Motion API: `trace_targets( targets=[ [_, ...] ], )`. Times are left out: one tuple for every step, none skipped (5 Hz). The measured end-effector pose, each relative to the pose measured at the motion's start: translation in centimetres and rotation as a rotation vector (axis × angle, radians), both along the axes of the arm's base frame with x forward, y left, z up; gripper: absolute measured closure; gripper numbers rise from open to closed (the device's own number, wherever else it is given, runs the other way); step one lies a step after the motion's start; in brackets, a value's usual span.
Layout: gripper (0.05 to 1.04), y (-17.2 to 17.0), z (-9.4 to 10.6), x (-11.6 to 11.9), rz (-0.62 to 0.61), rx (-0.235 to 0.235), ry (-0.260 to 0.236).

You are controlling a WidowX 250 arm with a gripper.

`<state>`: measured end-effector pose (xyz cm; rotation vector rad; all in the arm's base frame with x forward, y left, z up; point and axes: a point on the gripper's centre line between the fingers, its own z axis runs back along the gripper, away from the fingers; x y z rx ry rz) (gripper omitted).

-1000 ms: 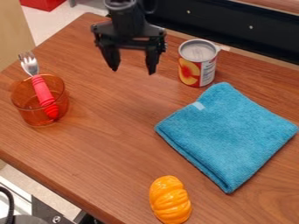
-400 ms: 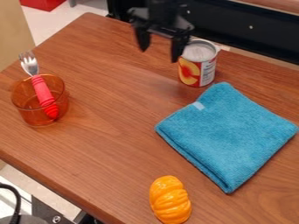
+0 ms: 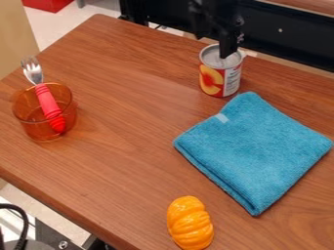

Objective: Pulled a small can on the middle right part of the table

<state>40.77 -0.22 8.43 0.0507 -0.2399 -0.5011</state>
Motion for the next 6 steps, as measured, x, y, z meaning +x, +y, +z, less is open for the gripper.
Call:
trace_targets(
  targets=[
    [0.083,-1.7,0.0,0.9,-0.206,0.024,0.033],
    [0.083,-2.9,0.0,1.7,-0.325,0.013,0.037],
    [0.083,-3.7,-0.5,1.9,-0.472,0.005,0.054],
    [0.083,-4.2,-1.6,1.8,-0.486,-0.013,0.031],
    [0.083,-4.3,-2.5,1.7,-0.514,-0.011,0.013],
    [0.083,-4.5,-2.7,1.8,-0.531,-0.023,-0.016]
  ],
)
